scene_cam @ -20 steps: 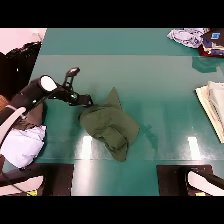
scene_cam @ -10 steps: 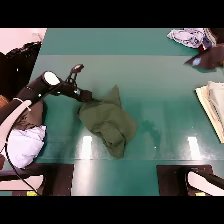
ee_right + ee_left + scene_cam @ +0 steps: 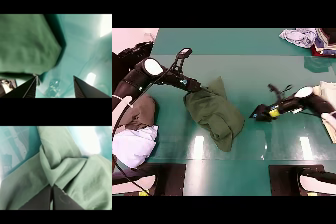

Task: Fold the shirts.

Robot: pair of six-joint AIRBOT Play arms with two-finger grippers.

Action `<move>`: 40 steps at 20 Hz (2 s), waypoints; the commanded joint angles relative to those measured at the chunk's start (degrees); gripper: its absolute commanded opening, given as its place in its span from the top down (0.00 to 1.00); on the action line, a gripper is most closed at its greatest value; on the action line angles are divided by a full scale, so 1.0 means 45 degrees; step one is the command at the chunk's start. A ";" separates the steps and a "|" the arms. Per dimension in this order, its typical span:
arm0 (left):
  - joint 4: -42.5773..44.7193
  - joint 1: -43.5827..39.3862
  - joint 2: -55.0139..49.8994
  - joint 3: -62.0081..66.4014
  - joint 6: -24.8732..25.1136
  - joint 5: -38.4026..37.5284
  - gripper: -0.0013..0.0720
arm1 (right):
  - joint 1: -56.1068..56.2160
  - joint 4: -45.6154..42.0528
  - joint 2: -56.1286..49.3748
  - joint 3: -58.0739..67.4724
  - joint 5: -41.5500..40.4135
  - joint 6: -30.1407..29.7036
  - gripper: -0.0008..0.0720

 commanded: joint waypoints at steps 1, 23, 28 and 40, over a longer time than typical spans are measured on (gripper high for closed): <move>0.0117 -0.0005 0.0039 0.0063 0.0010 -0.0146 0.95 | 0.1545 0.1020 -0.1394 -0.0393 -0.1870 -0.0238 0.31; 0.0884 -0.0010 0.7048 0.5003 -0.0306 0.1209 0.95 | -0.0471 -0.3240 0.5144 0.9928 -0.2438 0.0894 0.97; -0.0452 -0.0010 0.7082 0.7946 -0.0301 0.0457 0.95 | -0.0476 -0.4833 0.6271 1.2060 -0.1753 0.0903 0.97; 0.0466 -0.0010 0.2429 0.7912 -0.1948 -0.7985 0.95 | 0.0651 -0.4867 0.2030 1.0156 0.2152 0.1603 0.97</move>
